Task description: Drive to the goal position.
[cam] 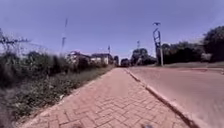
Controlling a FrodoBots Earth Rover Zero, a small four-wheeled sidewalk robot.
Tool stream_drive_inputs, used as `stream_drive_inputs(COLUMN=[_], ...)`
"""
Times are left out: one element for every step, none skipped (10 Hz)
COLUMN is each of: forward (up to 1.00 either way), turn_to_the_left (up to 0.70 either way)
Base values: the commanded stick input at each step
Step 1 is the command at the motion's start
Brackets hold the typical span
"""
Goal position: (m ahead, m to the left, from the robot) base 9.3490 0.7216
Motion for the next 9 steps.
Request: stream_drive_inputs(forward=[0.85, 0.85, 0.85, 0.85, 0.85, 0.85, 0.85, 0.85, 0.85], turn_to_the_left=[0.0, -0.34, -0.34, 0.0, 0.0, 0.0, 0.0, 0.0, 0.0])
